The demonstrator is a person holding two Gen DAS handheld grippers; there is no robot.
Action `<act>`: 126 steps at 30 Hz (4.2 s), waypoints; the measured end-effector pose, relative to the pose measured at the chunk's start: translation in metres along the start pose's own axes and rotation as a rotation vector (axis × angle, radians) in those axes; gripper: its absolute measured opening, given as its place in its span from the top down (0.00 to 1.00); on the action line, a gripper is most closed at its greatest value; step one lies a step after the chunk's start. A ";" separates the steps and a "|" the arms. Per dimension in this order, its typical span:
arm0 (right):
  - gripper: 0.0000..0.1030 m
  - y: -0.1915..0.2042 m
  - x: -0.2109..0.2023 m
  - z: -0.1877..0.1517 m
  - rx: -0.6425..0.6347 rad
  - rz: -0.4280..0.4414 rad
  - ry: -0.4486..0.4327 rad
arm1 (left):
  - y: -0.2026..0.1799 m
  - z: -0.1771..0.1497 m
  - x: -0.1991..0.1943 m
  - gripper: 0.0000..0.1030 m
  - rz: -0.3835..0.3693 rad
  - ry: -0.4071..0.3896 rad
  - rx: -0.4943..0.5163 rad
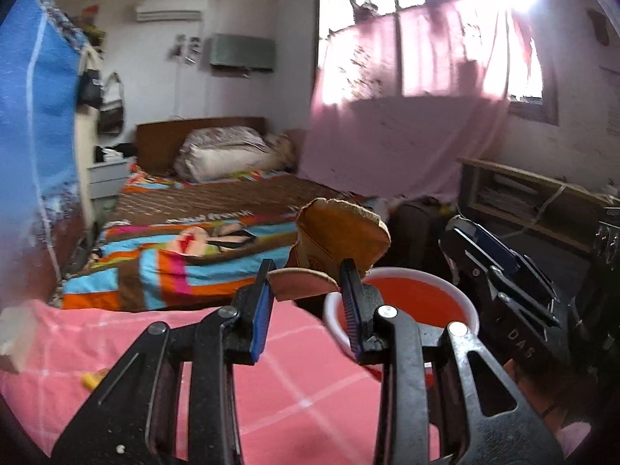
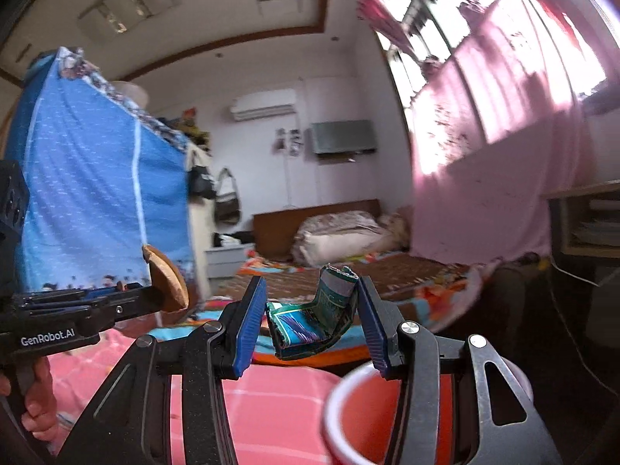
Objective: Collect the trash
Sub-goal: 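Carry both items over the red bucket and open both grippers, then move both tools back over the table toward the grey sock, then grasp the grey sock with the left gripper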
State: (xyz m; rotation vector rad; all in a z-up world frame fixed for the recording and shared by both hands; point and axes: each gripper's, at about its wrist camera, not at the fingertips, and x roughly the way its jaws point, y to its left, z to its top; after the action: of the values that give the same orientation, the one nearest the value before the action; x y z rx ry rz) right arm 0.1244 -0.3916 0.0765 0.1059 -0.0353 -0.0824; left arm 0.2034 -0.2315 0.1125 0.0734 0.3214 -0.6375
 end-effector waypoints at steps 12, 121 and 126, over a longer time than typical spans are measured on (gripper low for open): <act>0.54 -0.059 0.004 -0.011 0.119 -0.153 0.079 | -0.051 -0.003 0.071 0.61 -0.102 0.179 0.014; 0.00 0.111 0.041 -0.103 -0.210 0.172 0.534 | 0.092 -0.141 -0.072 0.21 0.254 0.380 -0.280; 0.00 0.109 0.043 -0.105 -0.209 0.168 0.556 | 0.092 -0.139 -0.064 0.24 0.227 0.407 -0.279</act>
State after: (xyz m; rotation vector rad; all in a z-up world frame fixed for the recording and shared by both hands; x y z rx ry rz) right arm 0.1797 -0.2761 -0.0147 -0.0859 0.5179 0.1127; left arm 0.1722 -0.0986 -0.0017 -0.0293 0.7809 -0.3431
